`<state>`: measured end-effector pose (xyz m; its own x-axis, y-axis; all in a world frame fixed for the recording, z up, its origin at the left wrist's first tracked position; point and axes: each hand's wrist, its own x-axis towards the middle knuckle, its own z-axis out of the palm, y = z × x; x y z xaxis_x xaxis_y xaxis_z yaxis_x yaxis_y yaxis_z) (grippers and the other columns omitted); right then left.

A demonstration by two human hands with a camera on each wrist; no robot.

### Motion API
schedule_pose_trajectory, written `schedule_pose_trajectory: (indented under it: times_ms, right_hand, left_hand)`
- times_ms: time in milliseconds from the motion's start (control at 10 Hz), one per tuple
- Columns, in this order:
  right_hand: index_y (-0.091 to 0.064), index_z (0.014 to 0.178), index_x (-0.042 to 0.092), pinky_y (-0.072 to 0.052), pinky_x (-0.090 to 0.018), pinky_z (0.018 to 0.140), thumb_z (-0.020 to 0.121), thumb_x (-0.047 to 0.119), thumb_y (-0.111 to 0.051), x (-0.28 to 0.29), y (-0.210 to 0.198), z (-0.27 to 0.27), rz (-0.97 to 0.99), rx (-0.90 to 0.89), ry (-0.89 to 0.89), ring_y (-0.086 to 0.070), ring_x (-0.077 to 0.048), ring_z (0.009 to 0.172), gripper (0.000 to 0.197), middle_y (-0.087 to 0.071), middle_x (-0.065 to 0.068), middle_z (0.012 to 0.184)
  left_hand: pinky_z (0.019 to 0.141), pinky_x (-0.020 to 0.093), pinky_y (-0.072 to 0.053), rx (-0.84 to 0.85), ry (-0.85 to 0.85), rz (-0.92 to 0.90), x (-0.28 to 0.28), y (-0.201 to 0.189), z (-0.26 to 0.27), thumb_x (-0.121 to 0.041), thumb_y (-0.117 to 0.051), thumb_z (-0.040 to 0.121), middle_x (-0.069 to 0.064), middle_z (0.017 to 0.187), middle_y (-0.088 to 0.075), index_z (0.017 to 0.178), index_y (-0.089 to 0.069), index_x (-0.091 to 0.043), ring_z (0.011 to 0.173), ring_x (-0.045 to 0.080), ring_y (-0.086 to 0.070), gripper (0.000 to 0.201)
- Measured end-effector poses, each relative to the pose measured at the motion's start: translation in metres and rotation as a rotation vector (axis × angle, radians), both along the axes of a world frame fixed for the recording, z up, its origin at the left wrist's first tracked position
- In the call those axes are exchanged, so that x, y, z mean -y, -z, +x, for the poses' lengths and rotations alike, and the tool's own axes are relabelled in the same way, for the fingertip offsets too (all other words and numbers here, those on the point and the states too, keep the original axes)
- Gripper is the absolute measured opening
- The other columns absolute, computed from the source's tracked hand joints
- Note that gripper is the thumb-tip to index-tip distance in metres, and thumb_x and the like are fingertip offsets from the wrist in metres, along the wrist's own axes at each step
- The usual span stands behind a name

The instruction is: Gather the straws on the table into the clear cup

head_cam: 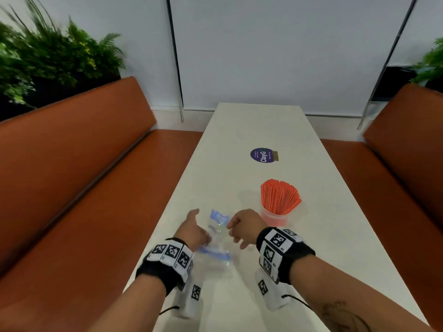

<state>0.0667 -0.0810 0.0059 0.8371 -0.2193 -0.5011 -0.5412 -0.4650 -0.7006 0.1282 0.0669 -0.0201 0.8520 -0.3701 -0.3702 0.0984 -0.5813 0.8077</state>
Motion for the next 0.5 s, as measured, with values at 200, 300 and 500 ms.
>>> schedule_pose_trajectory:
  times_ms: [200,300,500]
  right_hand:
    - [-0.062,0.102,0.005,-0.050,-0.029,0.059,0.085,-0.012,-0.052,-0.043,-0.001,0.052,0.002,0.075,-0.083,-0.057,-0.022,0.069,0.027,-0.057,-0.005,0.071]
    - [-0.062,0.109,0.004,-0.056,-0.043,0.075,0.085,-0.012,-0.049,-0.055,0.007,0.067,-0.031,0.056,-0.084,-0.058,-0.027,0.080,0.031,-0.058,-0.011,0.085]
    - [-0.052,0.130,0.016,-0.044,-0.020,0.056,0.087,0.010,-0.061,-0.045,0.020,0.075,-0.131,0.020,-0.118,-0.052,-0.020,0.084,0.044,-0.049,-0.002,0.101]
  left_hand:
    - [0.057,0.023,-0.043,0.083,-0.153,0.020,-0.045,0.004,0.040,0.004,-0.054,0.086,0.010,0.081,-0.058,0.144,-0.027,-0.014,0.073,0.022,-0.056,0.066]
    - [0.073,0.029,-0.050,0.090,-0.130,0.059,-0.052,0.010,0.046,0.000,-0.060,0.086,0.012,0.101,-0.061,0.144,-0.028,-0.016,0.087,0.024,-0.061,0.068]
    - [0.106,0.036,-0.038,0.124,-0.132,0.097,-0.060,0.019,0.046,-0.013,-0.061,0.089,0.014,0.142,-0.045,0.142,-0.033,-0.010,0.129,0.027,-0.046,0.060]
